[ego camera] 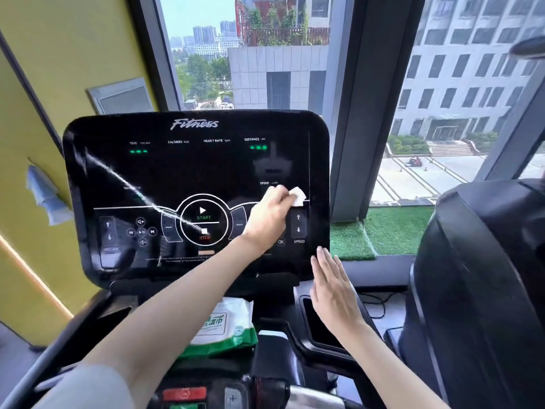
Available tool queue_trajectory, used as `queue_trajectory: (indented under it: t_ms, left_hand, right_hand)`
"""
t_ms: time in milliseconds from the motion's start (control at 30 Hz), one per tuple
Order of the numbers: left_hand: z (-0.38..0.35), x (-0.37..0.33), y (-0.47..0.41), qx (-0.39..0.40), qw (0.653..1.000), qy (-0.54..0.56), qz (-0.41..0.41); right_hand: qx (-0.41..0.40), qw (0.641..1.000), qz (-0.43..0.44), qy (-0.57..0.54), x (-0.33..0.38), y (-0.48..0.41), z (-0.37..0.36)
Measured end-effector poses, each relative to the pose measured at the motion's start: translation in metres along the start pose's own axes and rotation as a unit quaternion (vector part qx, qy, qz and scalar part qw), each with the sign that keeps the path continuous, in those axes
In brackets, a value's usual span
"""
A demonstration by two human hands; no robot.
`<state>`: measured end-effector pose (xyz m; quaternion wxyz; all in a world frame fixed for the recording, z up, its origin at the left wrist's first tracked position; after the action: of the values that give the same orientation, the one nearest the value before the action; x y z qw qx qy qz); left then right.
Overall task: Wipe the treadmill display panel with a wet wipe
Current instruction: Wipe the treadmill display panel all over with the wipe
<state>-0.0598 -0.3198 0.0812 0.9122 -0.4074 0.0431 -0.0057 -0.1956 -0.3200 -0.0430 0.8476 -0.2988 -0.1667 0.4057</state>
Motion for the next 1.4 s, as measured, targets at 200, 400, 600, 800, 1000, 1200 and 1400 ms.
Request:
queue_trajectory:
  t_ms: [200,400,600,800,1000,1200,1400]
  left_hand:
    - [-0.033,-0.039,0.060,0.232,0.902,-0.069,-0.357]
    - [-0.011,-0.018,0.002,0.066,0.989,-0.023,-0.133]
    - [-0.026,-0.040,0.071,0.185,0.917,-0.070,-0.347]
    - [-0.005,-0.008,0.045,0.054,0.992,0.010,-0.117]
    - [-0.014,0.014,0.097,0.224,0.947,-0.049,-0.223]
    - [0.001,0.015,0.105,0.207,0.948,-0.082,-0.226]
    - [-0.025,-0.026,0.083,0.196,0.946,-0.091,-0.243]
  right_hand:
    - [-0.008,1.000,-0.002,-0.008,-0.003,0.001,0.002]
    - [0.004,1.000,-0.007,-0.017,-0.001,0.000,0.004]
    - [-0.007,0.999,-0.013,-0.031,-0.003,-0.003,0.007]
    - [-0.030,0.998,-0.010,-0.045,0.013,-0.006,0.017]
    - [-0.037,0.998,0.016,-0.050,0.017,-0.007,0.014]
    - [-0.017,0.998,-0.021,-0.056,0.005,-0.004,0.011]
    - [-0.007,0.998,-0.027,-0.048,0.006,-0.002,0.005]
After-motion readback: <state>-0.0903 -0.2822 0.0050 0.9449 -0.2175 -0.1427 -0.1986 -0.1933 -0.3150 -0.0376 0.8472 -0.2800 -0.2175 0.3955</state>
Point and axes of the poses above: each hand's wrist, its own y-axis away from the middle knuckle, its own z-axis out of the back of the hand, x = y × z, the point moved 8 cm from there along -y, towards the middle knuckle, and after that the axes turned 7 degrees about -x, right-handed, at the moved point
